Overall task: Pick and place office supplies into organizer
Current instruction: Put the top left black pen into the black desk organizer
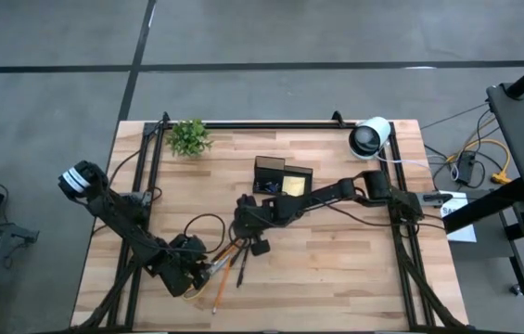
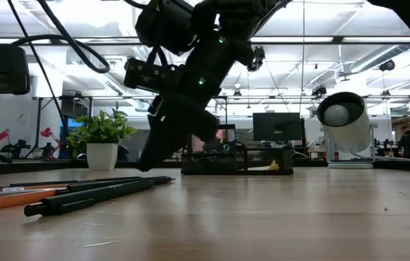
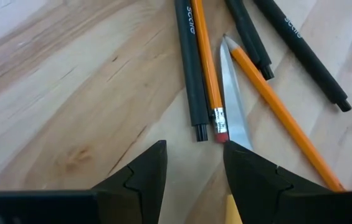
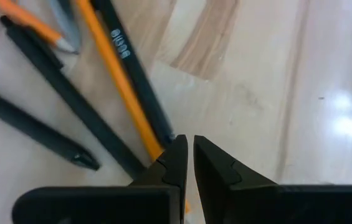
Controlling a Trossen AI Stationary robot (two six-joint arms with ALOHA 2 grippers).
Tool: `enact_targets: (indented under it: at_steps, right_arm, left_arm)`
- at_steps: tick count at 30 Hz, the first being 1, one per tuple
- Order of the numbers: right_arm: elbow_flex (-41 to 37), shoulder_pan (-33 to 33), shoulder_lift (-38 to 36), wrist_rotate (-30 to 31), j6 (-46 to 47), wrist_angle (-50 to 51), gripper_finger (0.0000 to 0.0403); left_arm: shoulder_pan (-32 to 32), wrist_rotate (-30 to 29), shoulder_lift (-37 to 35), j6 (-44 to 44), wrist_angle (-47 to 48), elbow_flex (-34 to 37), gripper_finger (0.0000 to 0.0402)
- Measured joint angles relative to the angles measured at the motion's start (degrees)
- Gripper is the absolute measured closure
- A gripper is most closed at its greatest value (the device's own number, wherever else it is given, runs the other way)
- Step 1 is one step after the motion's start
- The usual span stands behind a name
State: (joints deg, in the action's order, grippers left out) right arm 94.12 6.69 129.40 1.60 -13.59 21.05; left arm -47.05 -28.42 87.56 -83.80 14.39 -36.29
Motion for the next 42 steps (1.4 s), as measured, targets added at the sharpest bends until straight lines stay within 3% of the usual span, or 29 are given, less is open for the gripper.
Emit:
enact_targets:
  at_steps: [19, 31, 36, 42]
  right_arm:
    - [-0.4, 0.1, 1.7, -3.1, 0.1, -2.6, 0.0385]
    - [-0.4, 0.1, 1.8, -3.1, 0.1, -2.4, 0.0385]
    - [-0.5, 0.1, 1.8, -3.1, 0.1, -2.4, 0.0385]
    - [-0.5, 0.0, 1.8, -3.1, 1.2, -2.4, 0.0385]
  left_arm:
    - [2.1, -2.6, 0.4, 0.1, -0.3, 1.3, 0.0256]
    - [2.1, -1.9, -7.6, 0.6, 8.2, 3.0, 0.0255]
    - [2.1, -1.9, -8.7, 0.8, 6.3, 4.6, 0.0255]
    - [2.1, -1.8, -8.9, 7.9, -4.0, 4.5, 0.0255]
